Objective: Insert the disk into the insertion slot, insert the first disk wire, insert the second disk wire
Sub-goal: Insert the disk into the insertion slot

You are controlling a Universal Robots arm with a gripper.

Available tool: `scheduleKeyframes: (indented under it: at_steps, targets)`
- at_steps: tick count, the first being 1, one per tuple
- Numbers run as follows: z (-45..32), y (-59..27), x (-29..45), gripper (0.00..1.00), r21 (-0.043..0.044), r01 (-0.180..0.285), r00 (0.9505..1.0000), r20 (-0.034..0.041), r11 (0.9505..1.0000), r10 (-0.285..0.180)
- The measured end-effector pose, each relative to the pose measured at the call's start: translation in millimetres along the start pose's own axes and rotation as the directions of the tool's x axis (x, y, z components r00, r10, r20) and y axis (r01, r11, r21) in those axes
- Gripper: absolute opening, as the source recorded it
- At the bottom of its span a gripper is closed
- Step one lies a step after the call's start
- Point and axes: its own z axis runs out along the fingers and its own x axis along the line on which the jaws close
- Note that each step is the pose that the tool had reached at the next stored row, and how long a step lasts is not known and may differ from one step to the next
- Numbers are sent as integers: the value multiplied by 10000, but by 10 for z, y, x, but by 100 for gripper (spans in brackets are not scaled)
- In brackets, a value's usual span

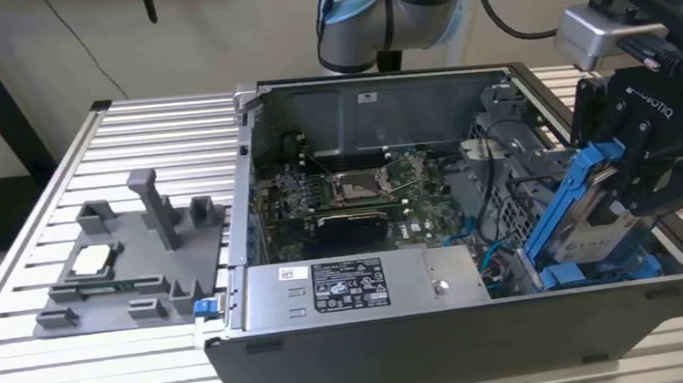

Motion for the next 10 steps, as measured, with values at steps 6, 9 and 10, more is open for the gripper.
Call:
scheduleKeyframes:
  at_steps: [6,9,10]
  targets:
    - [9,-2,0,33,0,1,10000,-1,10000,-1]
    - [10,-3,0,33,0,1,10000,0,10000,-1]
    - [10,-3,0,33,0,1,10000,0,10000,-1]
